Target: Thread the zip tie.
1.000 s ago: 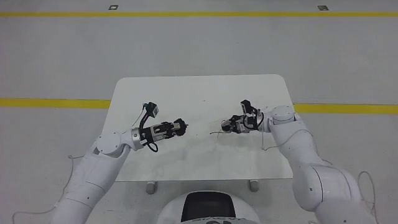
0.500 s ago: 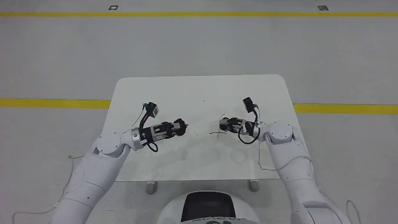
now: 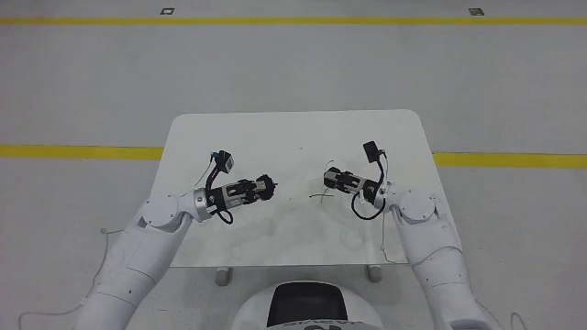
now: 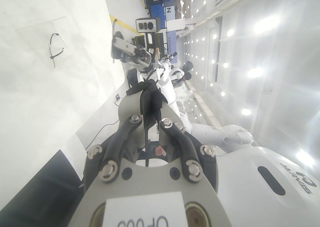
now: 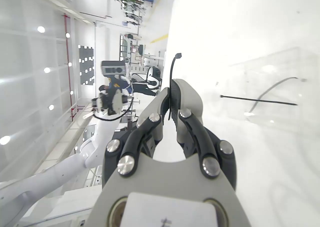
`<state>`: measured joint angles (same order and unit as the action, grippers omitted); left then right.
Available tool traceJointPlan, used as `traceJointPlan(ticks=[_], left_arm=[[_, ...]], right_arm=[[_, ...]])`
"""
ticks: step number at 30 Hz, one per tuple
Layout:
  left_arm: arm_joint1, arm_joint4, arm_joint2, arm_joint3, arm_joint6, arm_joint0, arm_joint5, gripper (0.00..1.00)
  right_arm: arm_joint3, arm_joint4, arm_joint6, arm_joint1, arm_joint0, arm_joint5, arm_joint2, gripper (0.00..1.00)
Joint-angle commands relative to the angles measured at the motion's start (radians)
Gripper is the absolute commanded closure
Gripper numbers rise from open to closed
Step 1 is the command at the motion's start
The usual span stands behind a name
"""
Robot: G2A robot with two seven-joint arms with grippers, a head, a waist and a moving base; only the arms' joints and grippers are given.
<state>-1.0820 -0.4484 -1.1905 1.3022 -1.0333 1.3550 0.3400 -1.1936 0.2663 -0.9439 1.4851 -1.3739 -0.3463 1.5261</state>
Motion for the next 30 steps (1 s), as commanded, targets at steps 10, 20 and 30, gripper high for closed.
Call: traceJointPlan(ticks=[10, 20, 30], left_arm=[[0.000, 0.000, 0.000, 0.000, 0.000, 0.000, 0.000, 1.00], [0.000, 0.000, 0.000, 0.000, 0.000, 0.000, 0.000, 1.00], [0.000, 0.000, 0.000, 0.000, 0.000, 0.000, 0.000, 1.00]], right_arm=[[-0.273, -0.051, 0.047, -0.061, -0.130, 0.006, -0.077, 1.00], [-0.287, -0.067, 0.039, -0.071, -0.134, 0.006, -0.086, 1.00], [-0.422, -0.109, 0.074, -0.105, -0.171, 0.006, -0.113, 1.00]])
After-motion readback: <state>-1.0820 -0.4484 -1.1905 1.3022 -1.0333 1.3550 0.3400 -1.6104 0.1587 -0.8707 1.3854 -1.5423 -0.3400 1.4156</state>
